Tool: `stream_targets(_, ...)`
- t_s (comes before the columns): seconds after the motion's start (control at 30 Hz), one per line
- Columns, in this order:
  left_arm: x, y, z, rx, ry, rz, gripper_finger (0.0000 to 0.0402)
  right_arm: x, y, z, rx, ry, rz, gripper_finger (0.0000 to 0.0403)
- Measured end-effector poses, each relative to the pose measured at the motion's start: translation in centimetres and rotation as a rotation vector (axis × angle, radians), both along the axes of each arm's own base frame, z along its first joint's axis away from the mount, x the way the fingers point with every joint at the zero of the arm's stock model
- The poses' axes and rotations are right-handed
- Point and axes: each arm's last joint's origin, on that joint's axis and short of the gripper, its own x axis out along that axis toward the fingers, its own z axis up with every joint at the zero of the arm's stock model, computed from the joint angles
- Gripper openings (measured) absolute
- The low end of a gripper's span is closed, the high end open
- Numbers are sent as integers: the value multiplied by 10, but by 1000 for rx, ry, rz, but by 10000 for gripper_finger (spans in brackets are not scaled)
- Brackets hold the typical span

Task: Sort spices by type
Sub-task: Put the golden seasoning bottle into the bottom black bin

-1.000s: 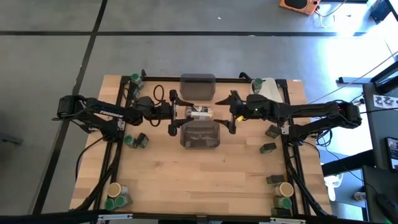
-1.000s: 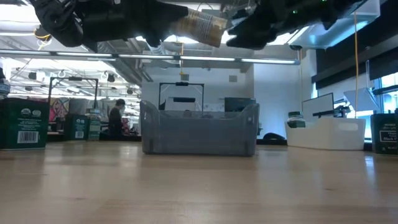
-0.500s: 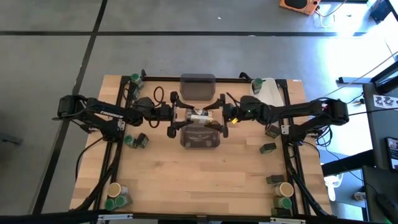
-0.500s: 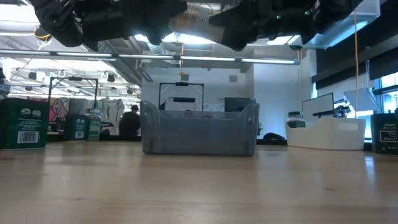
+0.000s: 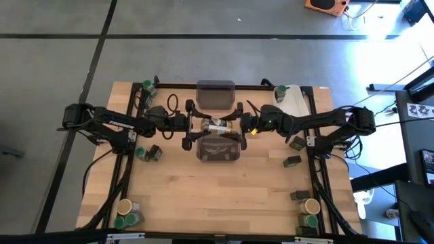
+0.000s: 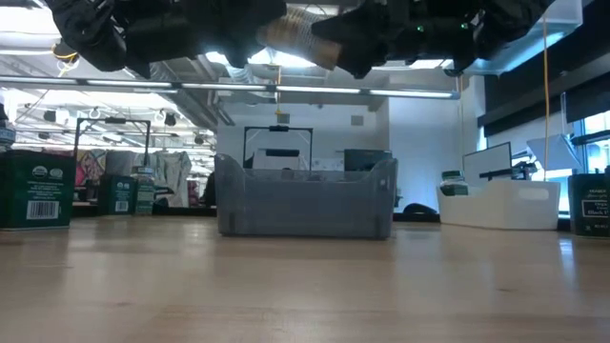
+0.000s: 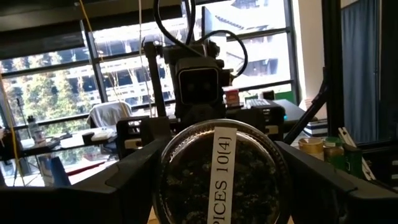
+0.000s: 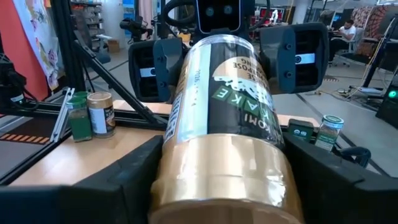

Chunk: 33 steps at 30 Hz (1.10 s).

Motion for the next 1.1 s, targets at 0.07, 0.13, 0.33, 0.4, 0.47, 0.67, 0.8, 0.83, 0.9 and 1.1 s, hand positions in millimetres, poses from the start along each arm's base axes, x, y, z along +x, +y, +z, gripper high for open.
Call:
stream_targets(0.07,0,0,-2,-3,26,1,283,0,0,-1,2,11,-4,283)
stream_targets(0.13,0,0,-5,-8,66,2,293,0,0,-3,3,32,-9,283)
stream_targets(0.33,-10,3,-1,-27,156,46,325,-7,-2,6,-31,31,-95,284)
stream_targets(0.4,-18,5,0,-26,225,116,327,-10,-3,7,-59,58,-151,287)
stream_targets(0.47,-27,8,-1,-20,302,216,328,-12,-6,10,-105,99,-234,287)
stream_targets(0.67,-50,17,0,-50,441,493,328,-8,-17,41,-310,373,-517,285)
stream_targets(0.8,-53,19,0,-77,439,516,329,-5,-25,59,-345,564,-556,287)
stream_targets(0.83,-53,19,0,-77,443,516,329,-4,-25,63,-334,603,-548,286)
stream_targets(0.9,-52,19,0,-76,440,515,329,-4,-23,67,-304,690,-514,285)
stream_targets(1.1,-52,19,-1,-77,442,515,329,-1,-17,69,-97,855,-340,286)
